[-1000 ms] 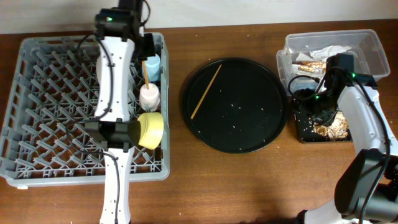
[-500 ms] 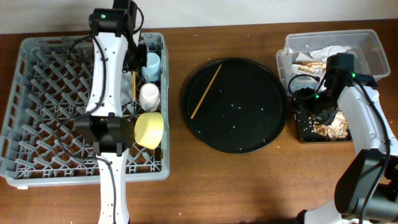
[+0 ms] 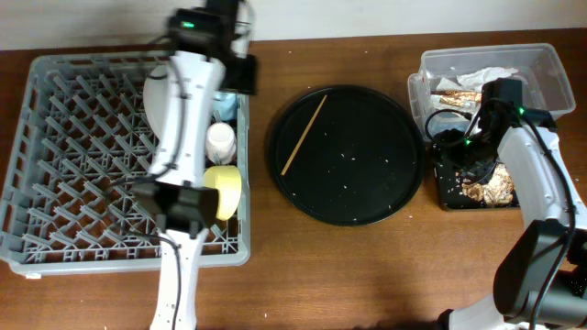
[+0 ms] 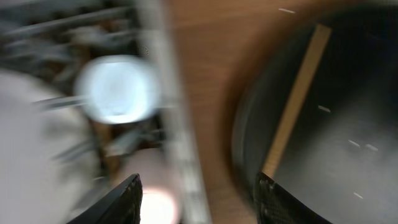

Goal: Sort waste into correct bins and load items into the dishwasher rack
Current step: 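Reach the left gripper to the second chopstick and grasp it, then drop the second chopstick into the rack slot beside the cups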

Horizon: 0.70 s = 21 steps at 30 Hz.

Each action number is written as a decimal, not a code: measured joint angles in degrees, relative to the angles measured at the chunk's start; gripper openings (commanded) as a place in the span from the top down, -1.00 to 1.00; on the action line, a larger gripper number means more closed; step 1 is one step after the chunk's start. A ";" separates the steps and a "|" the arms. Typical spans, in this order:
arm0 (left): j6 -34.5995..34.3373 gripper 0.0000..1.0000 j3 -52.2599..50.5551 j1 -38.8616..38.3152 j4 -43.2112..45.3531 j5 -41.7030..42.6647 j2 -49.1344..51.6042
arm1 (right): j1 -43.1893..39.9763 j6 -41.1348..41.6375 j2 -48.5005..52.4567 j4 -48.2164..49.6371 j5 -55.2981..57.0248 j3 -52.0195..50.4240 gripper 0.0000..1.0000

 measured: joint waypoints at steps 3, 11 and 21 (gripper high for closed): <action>-0.02 0.08 -0.07 -6.32 0.55 1.07 0.63 | 0.00 0.00 0.00 0.00 -0.02 0.00 -0.42; 0.48 0.08 -0.76 -10.01 1.81 1.29 14.82 | 0.00 -0.02 0.00 0.00 0.00 0.00 -0.43; 3.96 0.15 -0.72 -14.43 2.08 1.29 20.28 | 0.00 -0.04 0.00 -0.63 -0.02 0.00 -0.43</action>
